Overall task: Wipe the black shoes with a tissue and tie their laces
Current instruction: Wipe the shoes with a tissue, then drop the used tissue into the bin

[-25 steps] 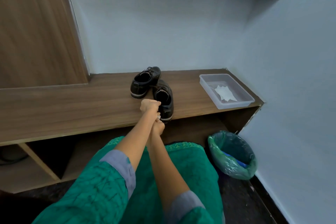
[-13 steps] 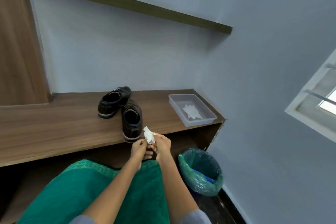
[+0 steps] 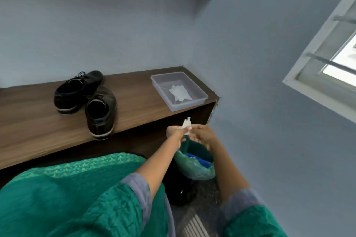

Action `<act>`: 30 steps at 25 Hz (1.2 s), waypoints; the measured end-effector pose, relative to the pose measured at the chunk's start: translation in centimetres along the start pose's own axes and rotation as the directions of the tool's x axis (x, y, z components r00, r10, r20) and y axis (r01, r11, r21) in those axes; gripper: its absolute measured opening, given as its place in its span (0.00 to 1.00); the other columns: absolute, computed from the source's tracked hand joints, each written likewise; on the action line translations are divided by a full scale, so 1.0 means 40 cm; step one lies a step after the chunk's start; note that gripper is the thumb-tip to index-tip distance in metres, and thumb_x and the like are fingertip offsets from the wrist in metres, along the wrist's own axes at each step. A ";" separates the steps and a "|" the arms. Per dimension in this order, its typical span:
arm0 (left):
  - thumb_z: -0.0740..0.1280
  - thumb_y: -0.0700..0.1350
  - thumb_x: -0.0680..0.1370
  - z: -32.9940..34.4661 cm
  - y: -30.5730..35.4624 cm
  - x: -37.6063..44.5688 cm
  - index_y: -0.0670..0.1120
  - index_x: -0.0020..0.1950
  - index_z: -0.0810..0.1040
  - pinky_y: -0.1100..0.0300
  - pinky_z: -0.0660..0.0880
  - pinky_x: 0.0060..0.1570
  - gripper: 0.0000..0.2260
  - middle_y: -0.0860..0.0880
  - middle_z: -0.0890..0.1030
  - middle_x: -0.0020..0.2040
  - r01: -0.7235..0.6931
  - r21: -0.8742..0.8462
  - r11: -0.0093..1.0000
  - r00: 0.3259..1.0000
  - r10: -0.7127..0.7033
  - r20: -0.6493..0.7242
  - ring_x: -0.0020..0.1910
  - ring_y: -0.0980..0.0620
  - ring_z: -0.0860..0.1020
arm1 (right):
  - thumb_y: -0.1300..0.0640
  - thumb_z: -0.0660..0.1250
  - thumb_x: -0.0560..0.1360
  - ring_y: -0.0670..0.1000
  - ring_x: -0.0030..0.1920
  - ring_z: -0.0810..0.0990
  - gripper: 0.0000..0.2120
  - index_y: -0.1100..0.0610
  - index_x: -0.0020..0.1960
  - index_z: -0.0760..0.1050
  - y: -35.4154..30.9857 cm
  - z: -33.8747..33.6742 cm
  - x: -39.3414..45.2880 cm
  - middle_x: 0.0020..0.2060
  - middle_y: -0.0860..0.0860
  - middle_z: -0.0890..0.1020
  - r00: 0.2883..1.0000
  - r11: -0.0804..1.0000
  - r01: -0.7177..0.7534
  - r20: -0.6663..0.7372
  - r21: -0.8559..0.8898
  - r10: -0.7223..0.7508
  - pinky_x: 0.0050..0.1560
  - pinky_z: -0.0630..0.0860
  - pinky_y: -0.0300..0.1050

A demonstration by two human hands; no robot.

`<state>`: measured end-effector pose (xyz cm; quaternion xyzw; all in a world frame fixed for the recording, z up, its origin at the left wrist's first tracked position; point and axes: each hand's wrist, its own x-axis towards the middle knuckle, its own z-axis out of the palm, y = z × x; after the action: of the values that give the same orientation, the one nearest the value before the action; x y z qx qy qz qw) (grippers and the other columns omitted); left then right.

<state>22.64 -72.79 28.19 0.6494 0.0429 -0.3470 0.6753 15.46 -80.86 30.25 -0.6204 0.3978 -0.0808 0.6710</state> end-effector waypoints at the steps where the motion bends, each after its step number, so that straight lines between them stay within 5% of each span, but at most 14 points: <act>1: 0.72 0.38 0.72 0.040 -0.018 0.019 0.39 0.47 0.76 0.64 0.73 0.23 0.07 0.43 0.78 0.37 0.028 0.001 1.000 0.999 -0.028 0.026 0.27 0.54 0.75 | 0.67 0.65 0.76 0.44 0.28 0.80 0.03 0.62 0.47 0.77 0.016 -0.033 0.022 0.30 0.52 0.82 1.000 1.000 -0.014 -0.014 0.005 0.014 0.30 0.78 0.32; 4: 0.65 0.37 0.77 0.139 -0.064 0.067 0.41 0.38 0.72 0.62 0.76 0.28 0.08 0.44 0.74 0.34 0.171 -0.106 0.979 0.978 -0.156 0.136 0.24 0.55 0.75 | 0.70 0.63 0.75 0.42 0.21 0.77 0.09 0.60 0.38 0.75 0.077 -0.109 0.105 0.20 0.49 0.78 0.981 0.999 -0.047 -0.186 0.028 0.051 0.26 0.76 0.32; 7: 0.61 0.43 0.80 0.187 -0.105 0.124 0.41 0.42 0.71 0.50 0.74 0.51 0.08 0.44 0.74 0.40 0.278 -0.155 0.948 0.959 -0.265 0.105 0.42 0.46 0.74 | 0.69 0.63 0.75 0.47 0.27 0.77 0.05 0.64 0.42 0.76 0.131 -0.142 0.191 0.28 0.54 0.77 0.941 0.993 -0.089 -0.320 0.073 0.108 0.24 0.75 0.33; 9: 0.60 0.47 0.80 0.198 -0.131 0.163 0.44 0.51 0.71 0.52 0.72 0.50 0.07 0.44 0.72 0.46 0.294 -0.138 0.946 0.955 -0.296 0.008 0.47 0.46 0.72 | 0.69 0.62 0.75 0.50 0.31 0.76 0.07 0.67 0.49 0.78 0.168 -0.156 0.254 0.33 0.56 0.78 0.918 0.990 -0.133 -0.372 0.036 0.137 0.24 0.75 0.34; 11: 0.56 0.52 0.81 0.203 -0.153 0.200 0.45 0.59 0.71 0.55 0.69 0.45 0.14 0.44 0.74 0.46 0.314 -0.100 0.944 0.949 -0.314 0.021 0.45 0.47 0.72 | 0.70 0.61 0.74 0.52 0.34 0.76 0.10 0.68 0.53 0.79 0.192 -0.158 0.305 0.38 0.58 0.79 0.912 0.985 -0.169 -0.385 -0.033 0.144 0.29 0.75 0.39; 13: 0.51 0.56 0.81 0.212 -0.172 0.230 0.41 0.66 0.70 0.54 0.66 0.52 0.23 0.44 0.78 0.48 0.362 -0.082 0.928 0.928 -0.352 0.121 0.49 0.45 0.74 | 0.70 0.59 0.75 0.54 0.35 0.76 0.14 0.66 0.56 0.78 0.204 -0.146 0.338 0.40 0.58 0.80 0.932 0.976 -0.206 -0.317 -0.071 0.174 0.34 0.74 0.44; 17: 0.50 0.60 0.80 0.214 -0.183 0.252 0.40 0.72 0.62 0.48 0.60 0.70 0.30 0.40 0.68 0.70 0.407 -0.111 0.907 0.904 -0.382 0.192 0.71 0.40 0.65 | 0.68 0.54 0.78 0.55 0.39 0.76 0.16 0.63 0.61 0.74 0.205 -0.124 0.342 0.42 0.57 0.79 0.950 0.973 -0.211 -0.254 -0.089 0.183 0.40 0.75 0.49; 20: 0.50 0.59 0.81 0.190 -0.163 0.237 0.41 0.74 0.59 0.48 0.60 0.70 0.29 0.39 0.63 0.73 0.403 -0.080 0.912 0.898 -0.378 0.224 0.72 0.40 0.62 | 0.67 0.55 0.79 0.61 0.47 0.79 0.14 0.65 0.60 0.75 0.203 -0.129 0.317 0.46 0.62 0.80 0.942 0.981 -0.170 -0.309 -0.098 0.132 0.46 0.78 0.52; 23: 0.54 0.54 0.81 0.164 -0.128 0.194 0.42 0.71 0.65 0.50 0.65 0.66 0.22 0.40 0.69 0.70 0.357 0.018 0.934 0.881 -0.343 0.326 0.67 0.42 0.69 | 0.67 0.58 0.78 0.52 0.34 0.77 0.12 0.66 0.57 0.76 0.192 -0.117 0.278 0.35 0.55 0.79 0.958 0.986 -0.111 -0.277 -0.127 0.072 0.32 0.76 0.39; 27: 0.59 0.43 0.80 0.092 -0.051 0.132 0.42 0.64 0.73 0.61 0.72 0.43 0.14 0.46 0.79 0.54 0.190 0.009 0.982 0.923 -0.182 0.340 0.43 0.53 0.77 | 0.67 0.60 0.77 0.51 0.34 0.78 0.09 0.67 0.53 0.77 0.092 -0.040 0.193 0.34 0.55 0.80 0.971 0.985 0.062 -0.219 -0.163 -0.098 0.28 0.76 0.34; 30: 0.60 0.41 0.79 -0.032 0.064 0.057 0.46 0.58 0.75 0.66 0.74 0.37 0.10 0.51 0.79 0.41 -0.014 -0.020 1.000 0.948 0.020 0.318 0.36 0.58 0.77 | 0.64 0.61 0.78 0.49 0.35 0.78 0.08 0.63 0.53 0.77 -0.034 0.059 0.118 0.36 0.55 0.80 0.961 0.956 0.215 -0.129 -0.201 -0.243 0.30 0.77 0.33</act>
<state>26.20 -72.77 29.02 0.5792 -0.0693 -0.4410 0.6820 20.64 -82.18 29.23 -0.7142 0.3789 -0.1678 0.5641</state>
